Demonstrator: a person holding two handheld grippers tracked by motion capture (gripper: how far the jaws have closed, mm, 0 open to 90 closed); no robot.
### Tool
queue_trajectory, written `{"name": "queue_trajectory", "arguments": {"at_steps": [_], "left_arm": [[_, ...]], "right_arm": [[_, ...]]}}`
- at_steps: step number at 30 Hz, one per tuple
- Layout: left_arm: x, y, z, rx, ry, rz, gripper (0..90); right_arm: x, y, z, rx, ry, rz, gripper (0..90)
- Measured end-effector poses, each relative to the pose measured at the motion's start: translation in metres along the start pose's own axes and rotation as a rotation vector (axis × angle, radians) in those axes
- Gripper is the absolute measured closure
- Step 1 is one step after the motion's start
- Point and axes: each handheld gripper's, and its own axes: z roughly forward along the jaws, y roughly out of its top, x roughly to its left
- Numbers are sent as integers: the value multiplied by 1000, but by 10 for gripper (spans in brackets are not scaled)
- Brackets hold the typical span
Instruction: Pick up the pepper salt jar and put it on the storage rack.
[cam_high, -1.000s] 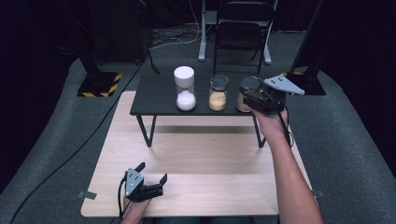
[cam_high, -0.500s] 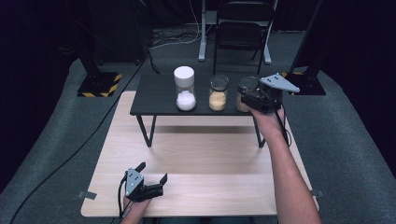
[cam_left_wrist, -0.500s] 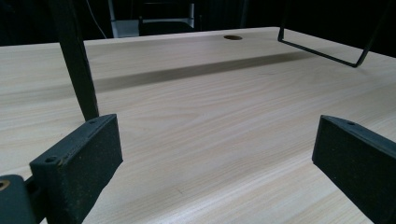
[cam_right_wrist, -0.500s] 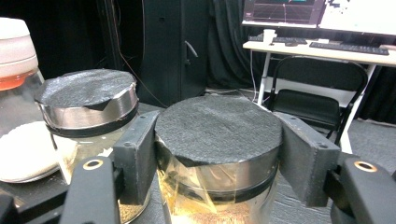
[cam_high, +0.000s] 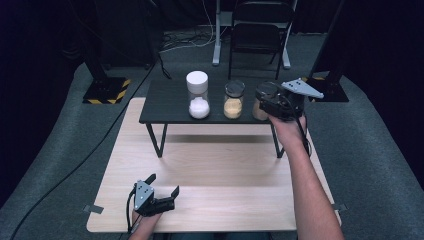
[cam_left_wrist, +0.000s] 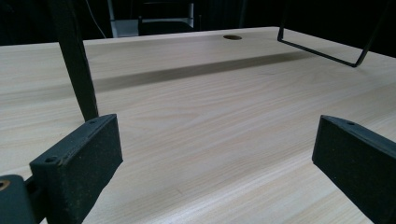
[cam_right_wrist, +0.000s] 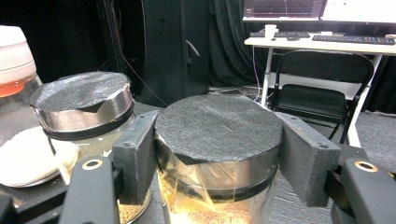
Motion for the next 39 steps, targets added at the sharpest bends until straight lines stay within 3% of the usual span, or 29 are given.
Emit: {"name": "queue_trajectory", "arguments": {"at_steps": [8, 11, 13, 15, 25, 29, 39], "left_arm": [[0, 0, 0, 1, 2, -2, 12], [0, 0, 0, 2, 2, -3, 12], [0, 0, 0, 1, 2, -5, 12], [0, 0, 0, 2, 3, -2, 12], [-1, 0, 0, 2, 7, 5, 12], [2, 0, 1, 9, 6, -29, 12], [2, 1, 1, 15, -2, -29, 12]], "right_arm": [[-1, 0, -1, -1, 9, 0, 321], [-4, 0, -3, -24, 13, 10, 195], [-6, 0, -5, -39, 30, 26, 50], [-8, -1, -7, -49, 18, 39, 0], [-5, -12, -26, -73, 41, 48, 0], [-1, -16, -35, -88, 76, 62, 0], [6, -30, -61, -118, 109, 62, 0]]}}
